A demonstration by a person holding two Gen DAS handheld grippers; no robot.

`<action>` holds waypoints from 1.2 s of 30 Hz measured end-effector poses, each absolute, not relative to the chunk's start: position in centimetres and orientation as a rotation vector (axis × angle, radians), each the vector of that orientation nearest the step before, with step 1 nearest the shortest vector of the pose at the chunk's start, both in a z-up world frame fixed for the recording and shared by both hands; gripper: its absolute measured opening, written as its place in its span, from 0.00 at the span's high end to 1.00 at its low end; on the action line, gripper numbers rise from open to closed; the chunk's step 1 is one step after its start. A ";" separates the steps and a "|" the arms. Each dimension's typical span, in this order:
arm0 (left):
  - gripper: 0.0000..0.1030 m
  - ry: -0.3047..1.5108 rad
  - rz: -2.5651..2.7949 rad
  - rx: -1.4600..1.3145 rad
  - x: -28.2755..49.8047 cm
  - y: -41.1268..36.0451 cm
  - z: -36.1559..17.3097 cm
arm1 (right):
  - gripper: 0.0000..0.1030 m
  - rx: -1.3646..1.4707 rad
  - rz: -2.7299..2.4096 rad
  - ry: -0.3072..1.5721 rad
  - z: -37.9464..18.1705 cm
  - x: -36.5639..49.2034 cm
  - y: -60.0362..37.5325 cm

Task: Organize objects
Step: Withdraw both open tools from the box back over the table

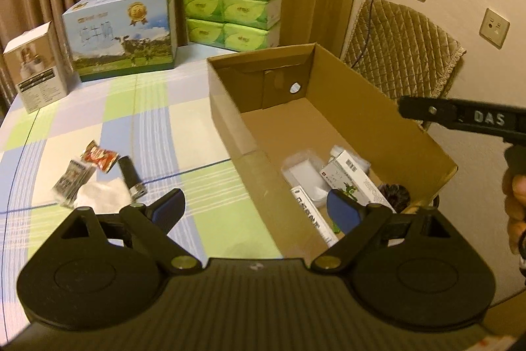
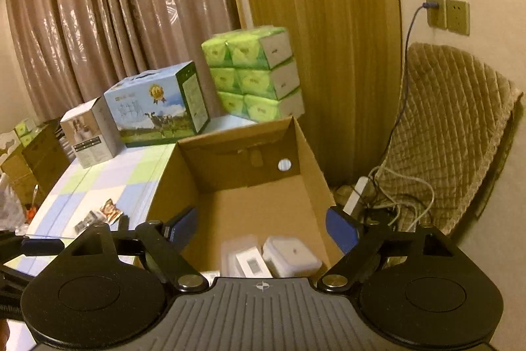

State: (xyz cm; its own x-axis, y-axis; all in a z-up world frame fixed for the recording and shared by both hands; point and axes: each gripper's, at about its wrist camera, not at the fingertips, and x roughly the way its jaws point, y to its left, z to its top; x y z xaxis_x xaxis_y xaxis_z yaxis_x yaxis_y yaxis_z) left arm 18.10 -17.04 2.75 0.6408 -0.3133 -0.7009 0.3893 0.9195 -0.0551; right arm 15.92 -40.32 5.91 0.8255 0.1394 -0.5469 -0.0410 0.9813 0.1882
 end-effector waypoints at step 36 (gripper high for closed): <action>0.01 0.738 -0.093 -0.032 8.3 0.8 5.6 | 0.02 0.137 0.294 0.602 9.0 5.2 -28.0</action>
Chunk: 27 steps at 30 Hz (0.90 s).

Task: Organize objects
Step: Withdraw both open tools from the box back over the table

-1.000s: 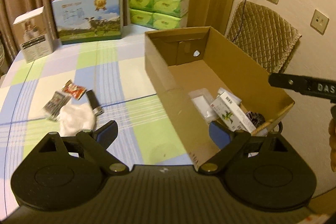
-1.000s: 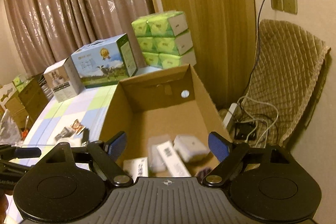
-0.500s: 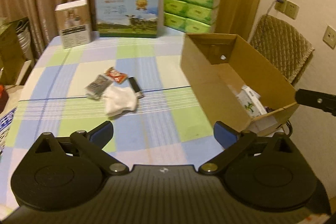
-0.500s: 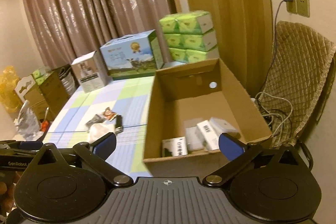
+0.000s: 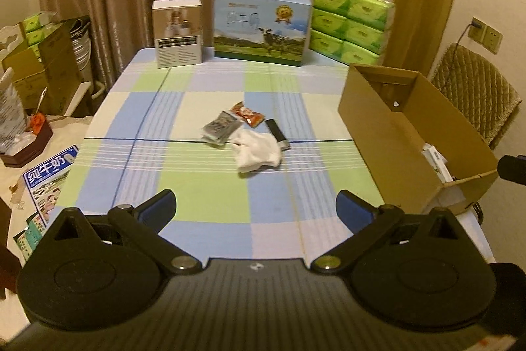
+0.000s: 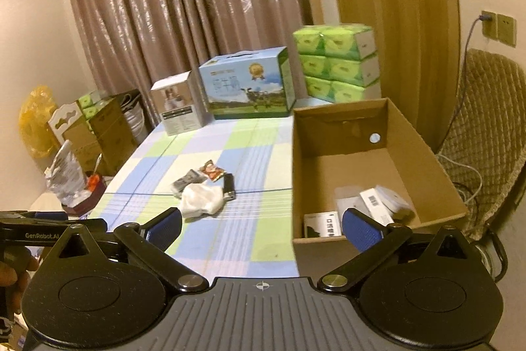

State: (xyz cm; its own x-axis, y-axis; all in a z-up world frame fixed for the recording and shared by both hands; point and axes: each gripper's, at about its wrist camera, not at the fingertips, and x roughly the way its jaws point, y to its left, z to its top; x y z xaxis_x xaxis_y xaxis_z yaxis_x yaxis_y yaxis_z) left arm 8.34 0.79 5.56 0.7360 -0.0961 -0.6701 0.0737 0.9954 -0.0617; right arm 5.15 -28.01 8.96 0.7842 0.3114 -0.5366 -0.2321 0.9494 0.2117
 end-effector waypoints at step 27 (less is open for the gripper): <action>0.01 0.756 -0.028 -0.077 10.7 6.0 3.3 | 0.02 0.081 0.439 0.632 6.7 9.8 -19.9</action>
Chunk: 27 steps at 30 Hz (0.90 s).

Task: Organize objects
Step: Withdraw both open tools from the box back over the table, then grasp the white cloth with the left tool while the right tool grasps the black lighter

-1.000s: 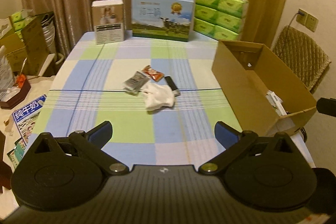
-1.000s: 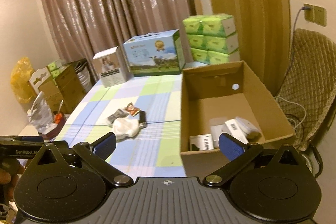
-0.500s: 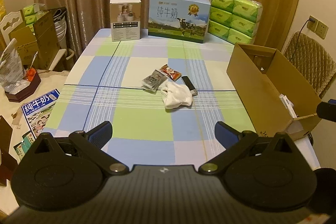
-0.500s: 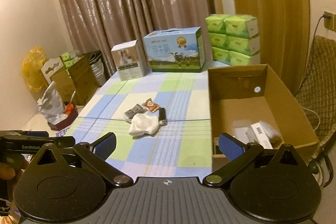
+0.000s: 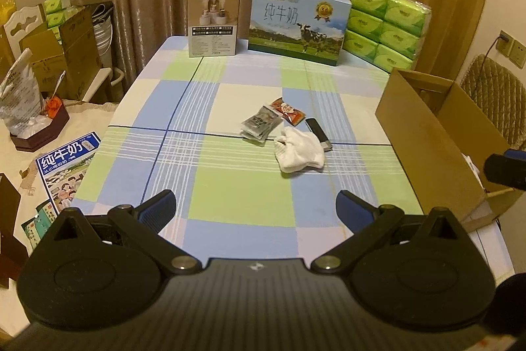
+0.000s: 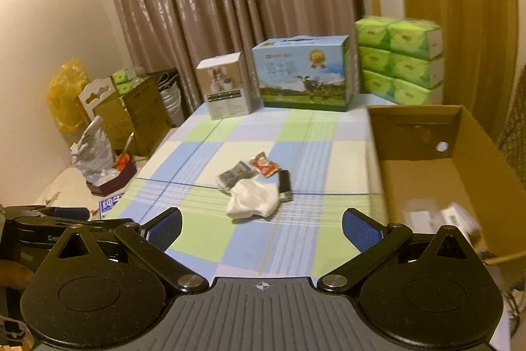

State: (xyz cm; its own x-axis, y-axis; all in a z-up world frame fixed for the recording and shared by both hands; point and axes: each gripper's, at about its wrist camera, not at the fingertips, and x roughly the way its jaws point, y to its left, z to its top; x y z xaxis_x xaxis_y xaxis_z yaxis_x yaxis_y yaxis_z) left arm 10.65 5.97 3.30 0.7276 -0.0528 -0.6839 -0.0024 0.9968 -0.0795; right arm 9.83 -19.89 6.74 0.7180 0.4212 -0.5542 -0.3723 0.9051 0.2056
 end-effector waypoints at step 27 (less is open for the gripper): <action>0.08 0.814 -0.127 -0.067 25.5 4.8 -7.2 | 0.40 0.031 0.346 0.736 -5.8 23.8 -16.3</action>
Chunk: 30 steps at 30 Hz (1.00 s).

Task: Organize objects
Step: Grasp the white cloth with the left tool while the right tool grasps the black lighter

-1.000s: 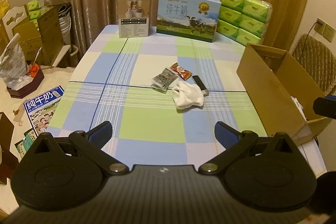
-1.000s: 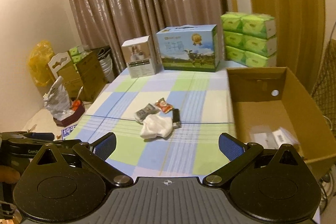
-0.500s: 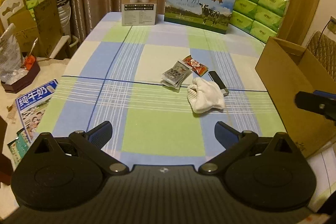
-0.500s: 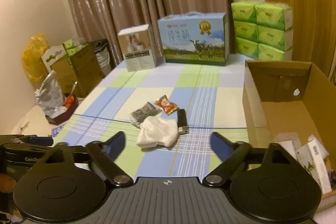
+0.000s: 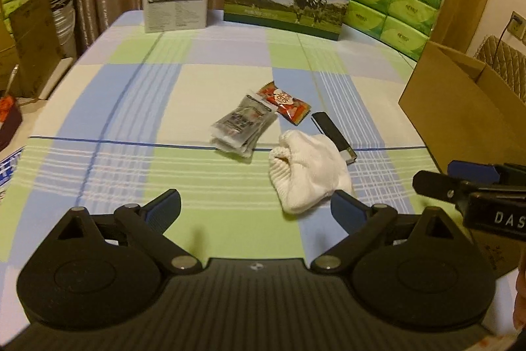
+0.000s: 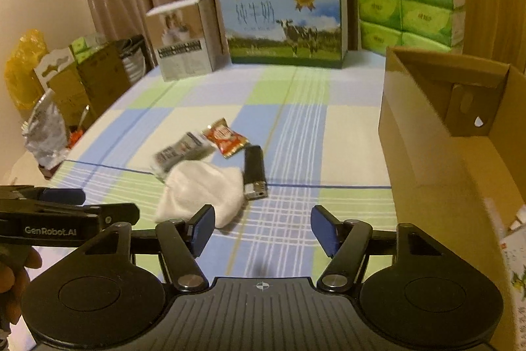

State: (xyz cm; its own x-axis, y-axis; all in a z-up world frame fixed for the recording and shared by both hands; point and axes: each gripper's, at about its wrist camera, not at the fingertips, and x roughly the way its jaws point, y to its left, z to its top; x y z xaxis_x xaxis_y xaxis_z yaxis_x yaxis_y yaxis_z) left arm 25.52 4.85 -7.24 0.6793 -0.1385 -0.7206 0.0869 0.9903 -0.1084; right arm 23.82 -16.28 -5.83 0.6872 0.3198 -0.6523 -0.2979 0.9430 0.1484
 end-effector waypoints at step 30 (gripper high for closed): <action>0.70 0.793 -0.181 -0.059 29.4 5.3 -10.5 | 0.55 -0.031 0.372 0.768 -9.9 30.5 -14.0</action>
State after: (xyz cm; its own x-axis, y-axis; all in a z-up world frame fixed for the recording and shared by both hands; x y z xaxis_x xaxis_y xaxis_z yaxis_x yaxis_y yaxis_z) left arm 29.38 5.29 -10.51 0.6874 -0.1837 -0.7026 0.1396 0.9829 -0.1203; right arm 30.52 -13.96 -9.93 0.6574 0.3169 -0.6836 -0.3391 0.9346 0.1071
